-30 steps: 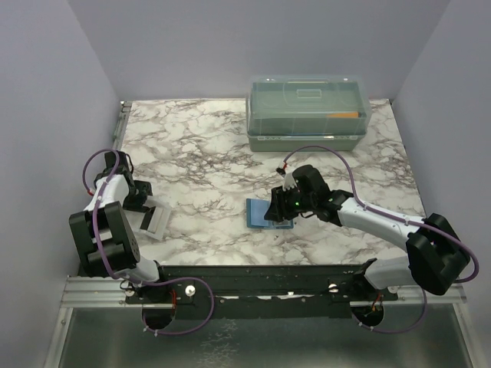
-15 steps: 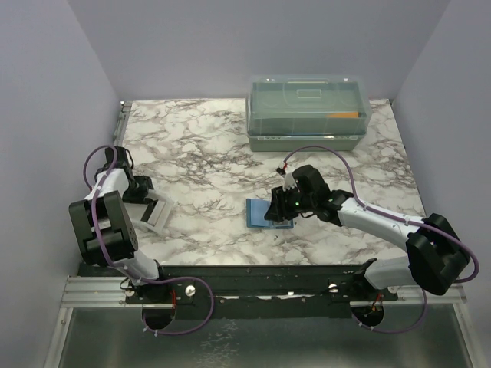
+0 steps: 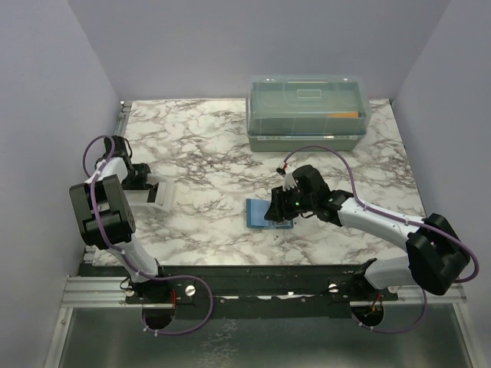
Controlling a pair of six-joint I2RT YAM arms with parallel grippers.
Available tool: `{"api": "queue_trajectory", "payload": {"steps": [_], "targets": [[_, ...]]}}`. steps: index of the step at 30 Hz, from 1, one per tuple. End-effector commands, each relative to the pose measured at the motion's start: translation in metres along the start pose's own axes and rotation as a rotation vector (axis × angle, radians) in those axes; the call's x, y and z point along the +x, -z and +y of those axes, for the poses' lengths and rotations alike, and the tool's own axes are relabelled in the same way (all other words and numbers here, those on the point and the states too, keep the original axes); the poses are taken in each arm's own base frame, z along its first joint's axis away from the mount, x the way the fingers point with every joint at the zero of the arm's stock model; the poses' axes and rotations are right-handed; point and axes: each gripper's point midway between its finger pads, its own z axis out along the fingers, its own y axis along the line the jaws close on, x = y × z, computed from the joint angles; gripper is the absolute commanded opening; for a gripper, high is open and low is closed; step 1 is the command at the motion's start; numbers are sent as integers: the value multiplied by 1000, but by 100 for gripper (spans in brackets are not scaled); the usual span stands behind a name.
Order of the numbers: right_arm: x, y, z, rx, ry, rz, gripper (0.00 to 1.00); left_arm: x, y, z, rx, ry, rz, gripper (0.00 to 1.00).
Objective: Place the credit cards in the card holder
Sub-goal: Move the storage box to the center of the board.
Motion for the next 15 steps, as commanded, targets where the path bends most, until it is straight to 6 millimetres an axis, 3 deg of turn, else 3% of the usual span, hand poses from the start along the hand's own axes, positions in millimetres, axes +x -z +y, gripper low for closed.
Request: {"api": "queue_trajectory", "payload": {"steps": [1, 9, 15], "targets": [[4, -1, -10, 40, 5, 11, 45, 0, -15, -33, 64, 52, 42, 43], [3, -4, -11, 45, -8, 15, 45, -2, -21, -53, 87, 61, 61, 43], [1, -7, -8, 35, -19, 18, 45, 1, -14, -64, 138, -73, 77, 58]]}}
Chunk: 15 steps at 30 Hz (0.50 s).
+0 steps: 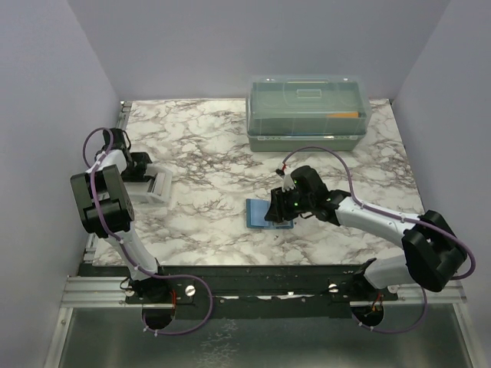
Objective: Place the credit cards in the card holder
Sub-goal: Move the storage box to the center of the board.
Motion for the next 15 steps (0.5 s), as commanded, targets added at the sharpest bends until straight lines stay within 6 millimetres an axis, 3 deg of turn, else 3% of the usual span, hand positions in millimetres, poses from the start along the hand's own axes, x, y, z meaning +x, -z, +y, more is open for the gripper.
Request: {"api": "queue_trajectory", "payload": {"steps": [1, 11, 15], "targets": [[-4, -3, -2, 16, -13, 1, 45, 6, 6, -18, 74, -125, 42, 61], [-2, -8, 0, -8, -27, 21, 45, 3, 60, -21, 160, -384, -19, 91], [1, -9, 0, -12, -29, 29, 44, 3, 78, -23, 190, -474, -32, 96]]}}
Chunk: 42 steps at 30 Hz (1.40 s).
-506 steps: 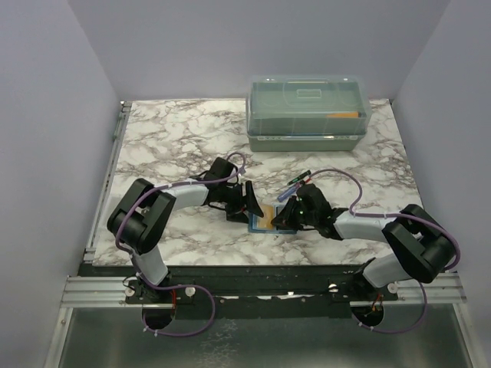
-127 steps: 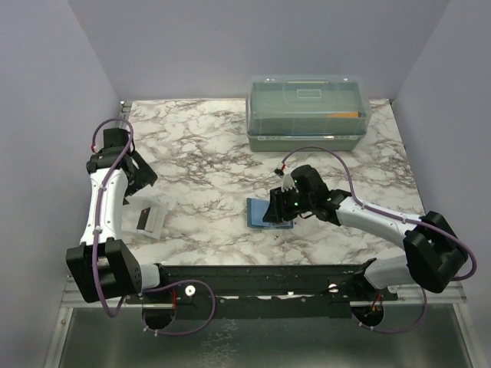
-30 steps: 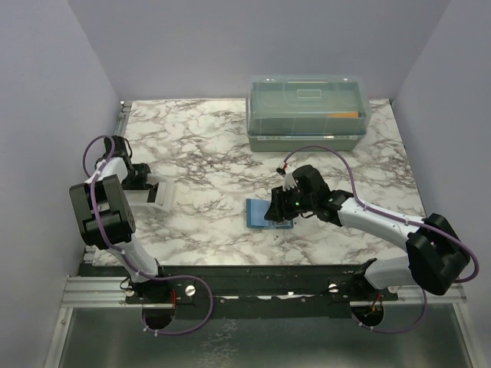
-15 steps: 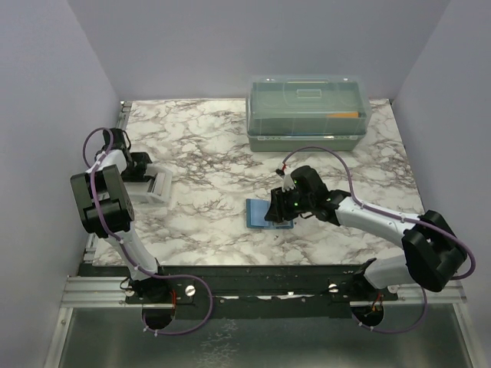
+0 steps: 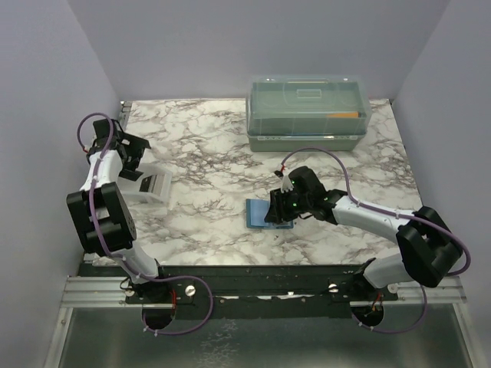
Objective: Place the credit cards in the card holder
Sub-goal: Move the storage box to the center of the board.
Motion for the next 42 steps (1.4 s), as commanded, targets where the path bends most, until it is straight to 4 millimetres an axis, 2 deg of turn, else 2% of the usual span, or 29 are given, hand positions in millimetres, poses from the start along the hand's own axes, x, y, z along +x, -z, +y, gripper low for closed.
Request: {"api": "queue_trajectory", "payload": {"steps": [1, 5, 10, 15, 18, 20, 24, 27, 33, 36, 39, 42], "targets": [[-6, -1, 5, -25, -4, -4, 44, 2, 28, -5, 44, -168, 2, 98], [-5, -1, 5, -26, -3, -3, 44, 3, 43, -7, 84, -334, -8, 99], [-4, 0, 6, -36, 0, -6, 44, 2, 46, 11, 15, -548, -3, 99], [-1, 1, 6, -38, 10, -4, 44, 0, 41, 26, -116, -726, -27, 99], [-1, 3, 5, -35, 18, -4, 44, 2, 34, 32, -172, -795, -1, 90], [0, 3, 5, -33, 20, -6, 44, 4, 28, 37, -203, -814, 37, 88], [1, 5, 4, -32, 19, -6, 45, 7, 18, 48, -283, -856, 59, 95], [1, 6, 3, -24, 21, -7, 45, 8, 17, 46, -282, -843, 49, 99], [-9, 12, 0, 4, 42, -33, 46, -5, 23, 41, -297, -846, -19, 99], [-21, 18, 0, 2, 43, -70, 48, -5, 33, 34, -256, -839, -44, 99], [-39, 28, -3, -9, 17, -98, 51, 1, 49, 15, -138, -841, -66, 99], [-63, 41, -20, -2, -42, -133, 52, 5, 58, 4, -71, -826, -84, 99]]}}
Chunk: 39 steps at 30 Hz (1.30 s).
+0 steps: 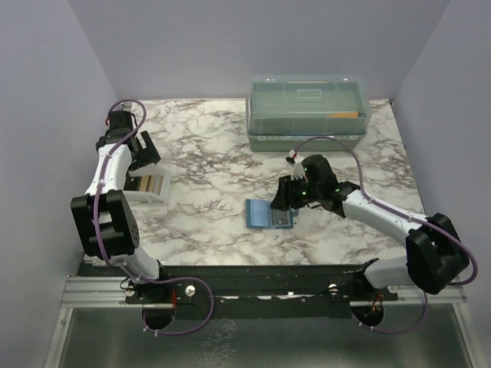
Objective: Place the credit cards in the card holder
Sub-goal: Move the storage box to the center of the board, then pick up the credit card from the storage box.
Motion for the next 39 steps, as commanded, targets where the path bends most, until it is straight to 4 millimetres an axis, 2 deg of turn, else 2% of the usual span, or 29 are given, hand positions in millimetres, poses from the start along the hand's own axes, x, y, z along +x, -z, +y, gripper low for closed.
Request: {"api": "queue_trajectory", "payload": {"steps": [1, 5, 7, 12, 16, 19, 23, 25, 27, 32, 34, 37, 39], "targets": [[-44, 21, -20, 19, -56, -68, 52, -18, 27, -12, 90, 18, -115, 99], [-62, 35, -59, 76, -160, -78, 52, -11, 18, -12, 83, 53, -124, 99], [-73, 46, -67, 105, -186, -99, 53, -4, 14, -4, 53, 34, -132, 99], [-102, 80, -54, 152, -142, -125, 65, -6, 12, 15, -94, -85, -132, 99], [-101, 103, -27, 80, -86, -115, 71, 15, -5, 15, -148, -245, -73, 99], [-96, 116, -25, 85, -44, -123, 77, 4, 10, 15, -142, -280, -139, 99], [-101, 139, -29, 130, -57, -134, 79, -16, 30, 17, -144, -375, -194, 99], [-101, 143, -35, 173, -55, -136, 80, -11, 28, 19, -138, -414, -172, 96], [-107, 145, -37, 190, -45, -146, 80, 4, 19, 23, -126, -444, -118, 84], [-121, 144, -45, 231, -22, -161, 80, 27, 10, 34, -157, -420, -80, 72], [-126, 142, -48, 239, -27, -157, 80, 33, 6, 45, -217, -400, -74, 67], [-136, 137, -50, 238, -27, -158, 80, 38, -3, 62, -316, -390, -51, 62], [-141, 135, -53, 246, -24, -159, 80, 39, -8, 56, -287, -383, -42, 63]]}}
